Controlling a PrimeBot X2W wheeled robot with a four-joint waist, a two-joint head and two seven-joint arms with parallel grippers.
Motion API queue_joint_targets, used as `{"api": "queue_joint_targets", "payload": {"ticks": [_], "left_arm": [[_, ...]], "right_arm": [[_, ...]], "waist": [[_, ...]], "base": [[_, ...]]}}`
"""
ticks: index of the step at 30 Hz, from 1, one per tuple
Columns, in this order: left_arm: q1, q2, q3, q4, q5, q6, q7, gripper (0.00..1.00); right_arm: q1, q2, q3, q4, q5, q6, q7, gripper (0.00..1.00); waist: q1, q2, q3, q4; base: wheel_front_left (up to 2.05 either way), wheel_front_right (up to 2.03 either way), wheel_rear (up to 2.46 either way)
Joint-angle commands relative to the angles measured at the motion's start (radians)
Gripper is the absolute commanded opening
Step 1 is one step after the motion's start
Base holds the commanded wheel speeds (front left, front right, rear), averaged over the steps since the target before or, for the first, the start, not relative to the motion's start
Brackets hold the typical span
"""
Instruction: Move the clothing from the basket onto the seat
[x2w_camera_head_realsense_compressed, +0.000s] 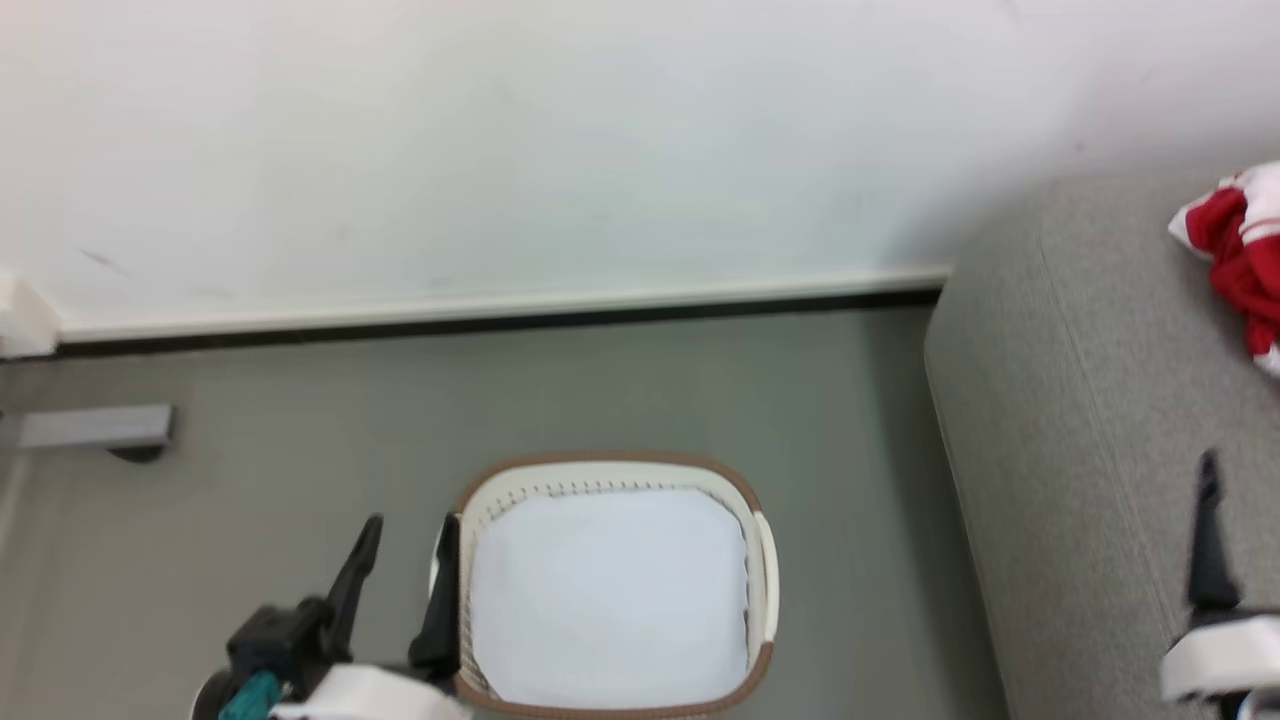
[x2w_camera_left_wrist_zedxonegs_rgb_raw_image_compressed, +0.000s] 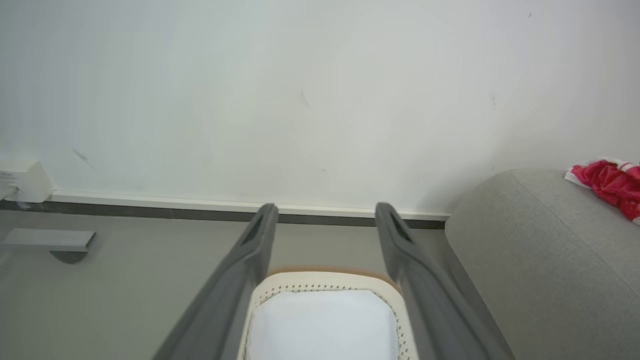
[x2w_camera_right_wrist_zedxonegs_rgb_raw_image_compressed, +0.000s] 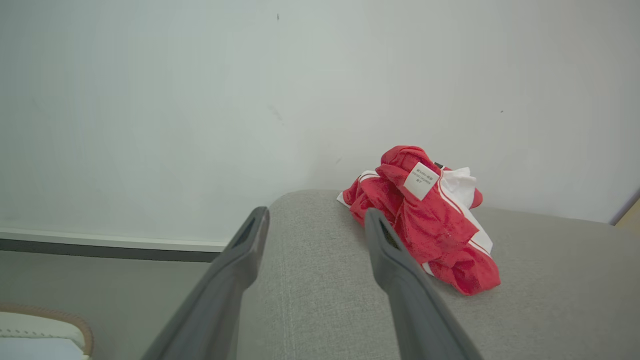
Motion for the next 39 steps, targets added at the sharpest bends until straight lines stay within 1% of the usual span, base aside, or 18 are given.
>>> {"api": "queue_joint_targets", "payload": {"ticks": [1, 2, 4, 6, 9, 12, 18, 22, 28, 39], "left_arm": [[0.04, -0.009, 0.024, 0.012, 0.022, -0.013, 0.0, 1.0], [0.062, -0.017, 0.048, 0.02, 0.034, -0.022, 0.0, 1.0], [0.107, -0.038, 0.089, 0.032, 0.06, -0.051, 0.0, 1.0], [0.149, -0.064, 0.13, 0.04, 0.079, -0.088, 0.0, 1.0], [0.202, -0.093, 0.19, 0.052, 0.122, -0.145, 0.0, 1.0], [0.241, -0.122, 0.234, 0.081, 0.165, -0.197, 0.0, 1.0], [0.259, -0.164, 0.311, 0.113, 0.232, -0.273, 0.0, 1.0], [0.249, -0.184, 0.351, 0.124, 0.268, -0.298, 0.0, 1.0], [0.248, -0.203, 0.4, 0.134, 0.297, -0.321, 0.0, 1.0], [0.237, -0.216, 0.431, 0.123, 0.337, -0.345, 0.0, 1.0]], "right_arm": [[0.045, 0.002, 0.04, -0.002, 0.046, -0.003, -0.003, 1.0], [0.078, 0.003, 0.081, 0.002, 0.066, -0.003, -0.003, 1.0], [0.126, -0.001, 0.132, -0.003, 0.115, -0.003, -0.003, 1.0], [0.171, 0.0, 0.195, -0.001, 0.166, -0.003, -0.003, 1.0], [0.219, -0.001, 0.261, -0.001, 0.202, -0.003, -0.003, 1.0], [0.242, -0.001, 0.291, -0.004, 0.226, -0.003, -0.003, 1.0], [0.252, 0.0, 0.31, -0.006, 0.245, -0.003, -0.003, 1.0], [0.254, 0.0, 0.313, 0.0, 0.238, -0.003, -0.003, 1.0], [0.25, 0.0, 0.312, 0.008, 0.231, -0.003, -0.003, 1.0], [0.239, 0.0, 0.323, 0.021, 0.235, -0.003, -0.003, 1.0]], "waist": [[0.0005, 0.0, -0.081, 0.045], [0.0005, 0.0, -0.096, 0.05], [0.0005, 0.0, -0.124, 0.06], [0.0005, 0.0, -0.152, 0.067], [0.0005, 0.0, -0.181, 0.071], [0.0005, 0.0, -0.2, 0.069], [0.0005, 0.0, -0.216, 0.058], [0.0005, 0.0, -0.217, 0.052], [0.0005, 0.0, -0.22, 0.045], [0.0005, 0.0, -0.218, 0.046]], "base": [[0.0, 0.0, 0.0], [0.0, 0.0, 0.0], [0.0, 0.0, 0.0], [0.0, 0.0, 0.0], [0.0, 0.0, 0.0], [0.0, 0.0, 0.0], [0.0, 0.0, 0.0], [0.0, 0.0, 0.0], [0.0, 0.0, 0.0], [0.0, 0.0, 0.0]]}}
